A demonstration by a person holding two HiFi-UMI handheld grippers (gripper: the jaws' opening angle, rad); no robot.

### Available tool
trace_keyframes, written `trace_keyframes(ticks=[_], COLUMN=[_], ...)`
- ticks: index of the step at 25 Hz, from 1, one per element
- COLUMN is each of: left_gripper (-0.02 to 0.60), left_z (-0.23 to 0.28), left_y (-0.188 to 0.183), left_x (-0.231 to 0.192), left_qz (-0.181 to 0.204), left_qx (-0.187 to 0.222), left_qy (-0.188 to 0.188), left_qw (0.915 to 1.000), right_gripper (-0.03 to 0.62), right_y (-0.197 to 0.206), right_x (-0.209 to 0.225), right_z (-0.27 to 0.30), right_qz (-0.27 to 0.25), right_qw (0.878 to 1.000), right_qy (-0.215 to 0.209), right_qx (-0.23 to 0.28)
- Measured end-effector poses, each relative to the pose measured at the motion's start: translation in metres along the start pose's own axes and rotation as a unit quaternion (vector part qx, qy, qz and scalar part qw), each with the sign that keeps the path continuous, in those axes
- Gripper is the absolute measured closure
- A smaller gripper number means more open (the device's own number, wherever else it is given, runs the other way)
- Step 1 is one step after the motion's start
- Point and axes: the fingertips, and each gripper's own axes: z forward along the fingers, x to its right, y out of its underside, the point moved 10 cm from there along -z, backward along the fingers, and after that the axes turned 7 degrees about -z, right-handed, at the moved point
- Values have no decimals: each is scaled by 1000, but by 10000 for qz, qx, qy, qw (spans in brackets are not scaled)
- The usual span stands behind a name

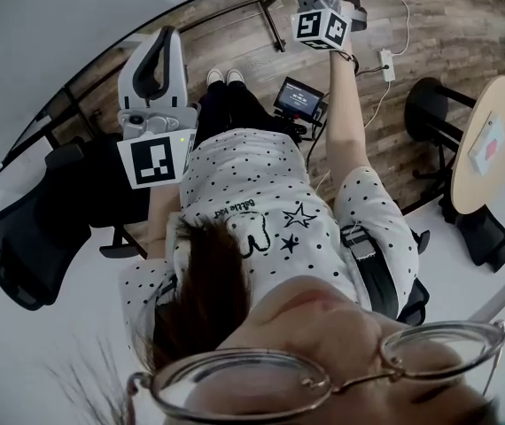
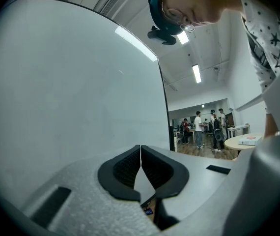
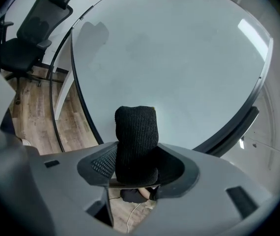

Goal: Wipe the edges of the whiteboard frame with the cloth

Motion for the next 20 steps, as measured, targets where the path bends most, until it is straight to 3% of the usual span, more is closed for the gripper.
trace_keyframes(ticks=[5,12,15,18,20], left_gripper=[563,561,561,561,561], left_z=[-5,-29,-44,-53,-57], left_y=[6,18,21,23,23], left_x=[-3,-13,-16,-11,-2], left_qz=[17,-32,-67,-75,-89], left_qx=[-4,-82,-41,37,56], left_qy=[-11,-306,-561,-754,-859], left_qw=[10000,9995,9984,9971,9962], right_gripper=[365,364,364,362,362], right_y=[10,-5,-19,-34,-45], right_x=[-18,-16,-10,-2,3], right_z=[5,-26,-47,-73,-92], right_qz=[367,1055,1716,2483,2699], right_qw=[9988,9932,9821,9611,9504], right_qy=[-318,-438,-475,-536,-630], right_qx=[-111,244,619,1087,1413])
